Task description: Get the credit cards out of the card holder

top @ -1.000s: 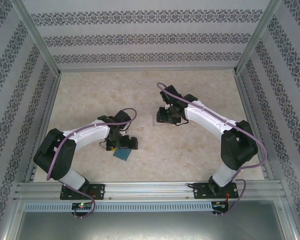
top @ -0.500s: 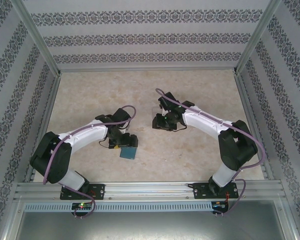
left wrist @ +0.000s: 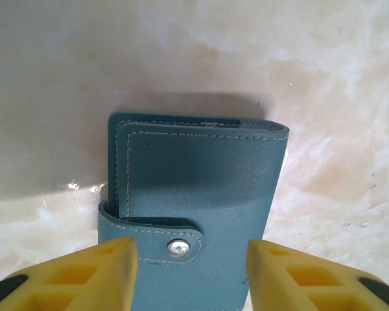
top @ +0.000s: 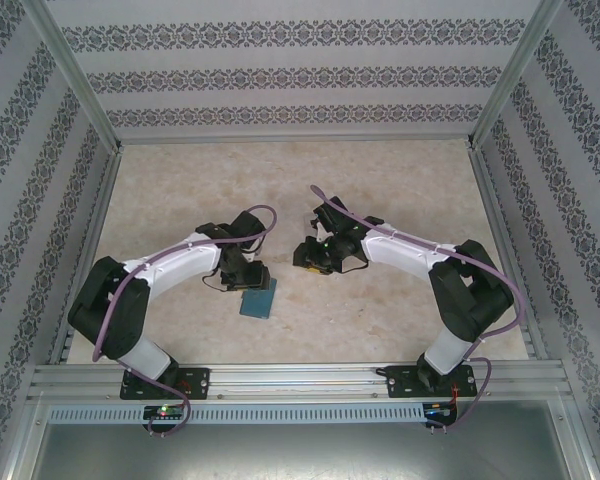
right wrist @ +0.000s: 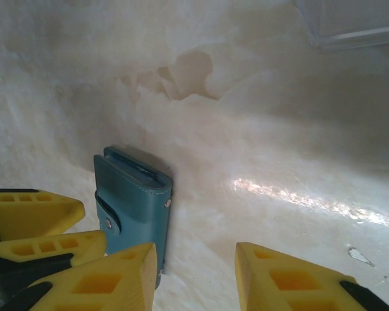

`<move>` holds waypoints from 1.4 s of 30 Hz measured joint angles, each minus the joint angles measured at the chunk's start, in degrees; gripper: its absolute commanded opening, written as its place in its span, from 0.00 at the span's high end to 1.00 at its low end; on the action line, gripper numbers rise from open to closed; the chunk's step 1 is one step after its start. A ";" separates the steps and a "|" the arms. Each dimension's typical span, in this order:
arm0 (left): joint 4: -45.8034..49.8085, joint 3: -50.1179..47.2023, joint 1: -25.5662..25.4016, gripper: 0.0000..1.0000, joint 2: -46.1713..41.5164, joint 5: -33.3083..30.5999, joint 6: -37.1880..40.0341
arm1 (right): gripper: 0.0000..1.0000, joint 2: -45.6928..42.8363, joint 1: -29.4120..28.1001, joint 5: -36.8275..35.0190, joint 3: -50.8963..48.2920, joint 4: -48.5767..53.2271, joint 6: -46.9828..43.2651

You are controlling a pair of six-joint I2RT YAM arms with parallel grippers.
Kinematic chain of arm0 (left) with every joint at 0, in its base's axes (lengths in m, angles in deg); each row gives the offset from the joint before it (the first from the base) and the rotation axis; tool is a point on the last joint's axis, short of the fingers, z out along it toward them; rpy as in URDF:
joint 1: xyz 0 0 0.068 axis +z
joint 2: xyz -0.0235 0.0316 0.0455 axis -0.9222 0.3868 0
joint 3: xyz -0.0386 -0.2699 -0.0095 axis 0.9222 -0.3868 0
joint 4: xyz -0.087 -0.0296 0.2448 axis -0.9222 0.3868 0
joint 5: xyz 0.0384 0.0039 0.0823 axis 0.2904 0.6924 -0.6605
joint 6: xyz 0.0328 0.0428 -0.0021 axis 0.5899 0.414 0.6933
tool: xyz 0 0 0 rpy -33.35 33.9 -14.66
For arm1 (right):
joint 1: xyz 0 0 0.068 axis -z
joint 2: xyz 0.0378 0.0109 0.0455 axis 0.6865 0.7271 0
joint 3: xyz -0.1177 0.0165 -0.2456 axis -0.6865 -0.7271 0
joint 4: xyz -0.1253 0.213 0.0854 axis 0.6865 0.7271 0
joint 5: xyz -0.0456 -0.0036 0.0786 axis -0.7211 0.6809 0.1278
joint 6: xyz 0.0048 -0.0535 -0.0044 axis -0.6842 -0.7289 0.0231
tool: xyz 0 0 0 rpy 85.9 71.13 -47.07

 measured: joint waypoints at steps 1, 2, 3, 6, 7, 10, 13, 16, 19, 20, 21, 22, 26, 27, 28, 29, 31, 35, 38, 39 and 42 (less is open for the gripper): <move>0.07 0.02 -0.02 0.57 0.39 -0.02 0.00 | 0.62 0.15 0.00 0.31 -0.02 -0.44 0.11; 0.17 0.02 -0.02 0.57 0.68 -0.02 0.02 | 0.62 0.26 0.00 0.44 -0.02 -0.66 0.26; 0.31 0.02 -0.02 0.57 1.07 -0.02 0.02 | 0.62 0.46 -0.02 0.68 -0.02 -0.92 0.39; 0.37 0.02 -0.22 0.57 1.90 0.04 0.04 | 0.62 0.87 -0.20 0.90 -0.09 -1.16 0.92; 0.37 0.00 -0.28 0.57 2.12 0.33 0.04 | 0.62 0.98 -0.37 0.87 -0.09 -1.20 1.03; 0.26 -0.07 -0.33 0.58 2.67 1.05 0.04 | 0.62 1.44 -0.76 1.18 -0.09 -1.64 1.14; -0.09 -0.39 -0.33 0.61 3.02 1.31 0.15 | 0.62 2.08 -1.25 1.57 -0.09 -2.12 1.36; -0.15 -0.50 -0.33 0.63 3.02 1.31 0.20 | 0.62 2.84 -1.68 1.97 -0.09 -2.80 1.64; -0.33 -0.63 -0.33 0.67 3.02 1.29 0.24 | 0.62 3.48 -2.45 2.38 -0.09 -3.74 2.40; -0.33 -0.68 -0.33 0.68 3.02 1.27 0.26 | 0.62 3.67 -2.71 2.54 -0.09 -4.09 2.64; -0.35 -0.68 -0.33 0.69 3.02 1.27 0.26 | 0.62 3.91 -3.06 2.78 -0.09 -4.37 2.78; -0.44 -0.72 -0.33 0.70 3.02 1.29 0.26 | 0.62 4.24 -3.23 2.99 -0.09 -4.76 2.93; -0.70 -0.98 -0.33 0.72 3.02 1.31 0.24 | 0.62 6.10 -4.15 3.89 -0.09 -6.62 3.96; -0.74 -1.03 -0.33 0.72 3.02 1.31 0.24 | 0.62 6.47 -4.24 4.07 -0.09 -7.02 4.13; -0.81 -1.05 -0.33 0.69 3.02 1.31 0.24 | 0.62 6.95 -4.26 4.31 -0.09 -7.45 4.28; -0.85 -1.05 -0.33 0.64 3.02 1.31 0.24 | 0.62 7.41 -4.50 4.52 -0.09 -7.85 4.39; -1.25 -1.11 -0.33 0.58 3.10 1.90 0.26 | 0.62 8.17 -4.63 5.07 -0.09 -8.55 4.61; -1.62 -1.11 -0.33 0.53 3.17 2.89 0.42 | 0.62 9.81 -5.25 6.03 -0.09 -10.36 5.46; -1.62 -1.09 -0.33 0.53 3.37 3.04 0.46 | 0.62 10.93 -5.62 6.86 -0.09 -11.50 5.90; -1.60 -1.09 -0.33 0.54 3.52 2.99 0.48 | 0.63 11.15 -5.64 6.99 -0.09 -11.74 5.99; -1.36 -0.85 -0.33 0.55 3.89 2.80 0.66 | 0.65 11.69 -5.62 7.56 -0.09 -12.57 6.49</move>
